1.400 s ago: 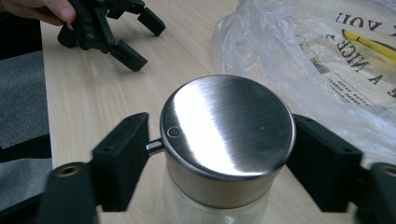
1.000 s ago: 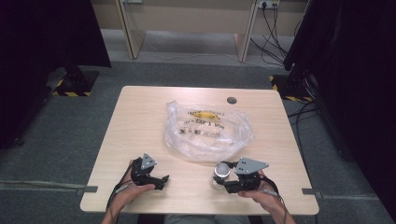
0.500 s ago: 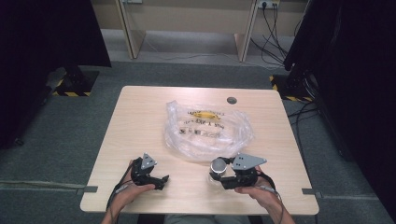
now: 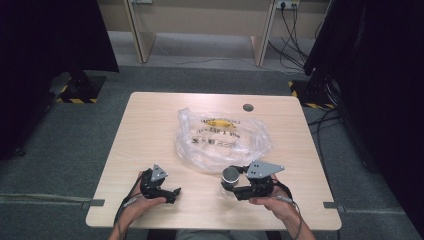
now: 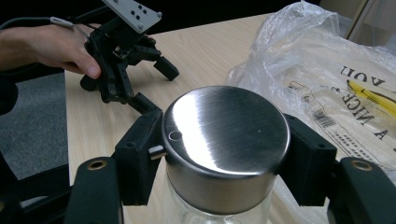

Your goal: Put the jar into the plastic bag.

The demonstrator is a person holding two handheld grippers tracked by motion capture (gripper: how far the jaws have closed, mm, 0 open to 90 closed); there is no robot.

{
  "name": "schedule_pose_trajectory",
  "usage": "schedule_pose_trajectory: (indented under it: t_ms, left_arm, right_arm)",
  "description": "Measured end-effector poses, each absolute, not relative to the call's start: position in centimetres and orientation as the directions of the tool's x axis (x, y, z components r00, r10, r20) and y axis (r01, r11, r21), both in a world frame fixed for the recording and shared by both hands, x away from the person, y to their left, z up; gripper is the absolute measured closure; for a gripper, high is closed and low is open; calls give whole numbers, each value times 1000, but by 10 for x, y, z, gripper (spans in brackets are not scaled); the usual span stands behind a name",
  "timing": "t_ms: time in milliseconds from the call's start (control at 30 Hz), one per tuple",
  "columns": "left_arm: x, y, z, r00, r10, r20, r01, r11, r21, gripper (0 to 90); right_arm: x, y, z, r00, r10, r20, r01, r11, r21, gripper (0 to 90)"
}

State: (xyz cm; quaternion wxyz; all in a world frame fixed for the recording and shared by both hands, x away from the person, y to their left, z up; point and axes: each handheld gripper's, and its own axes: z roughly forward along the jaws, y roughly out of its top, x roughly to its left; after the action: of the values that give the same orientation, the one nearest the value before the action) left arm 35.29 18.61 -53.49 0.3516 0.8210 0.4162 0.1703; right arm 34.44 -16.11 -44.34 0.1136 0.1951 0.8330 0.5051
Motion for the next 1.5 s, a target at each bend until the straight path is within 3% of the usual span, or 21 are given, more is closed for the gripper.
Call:
schedule_pose_trajectory:
  t_ms: [800, 1500]
  left_arm:
    - [353, 186, -535, 596, 803, -13, 564, -406, 719, 12]
    - [353, 186, -535, 596, 803, -13, 564, -407, 719, 12]
  right_arm:
    - [353, -143, -423, -909, 416, 14, 193, 391, 900, 371]
    - [383, -131, -380, -899, 438, -8, 173, 373, 911, 372]
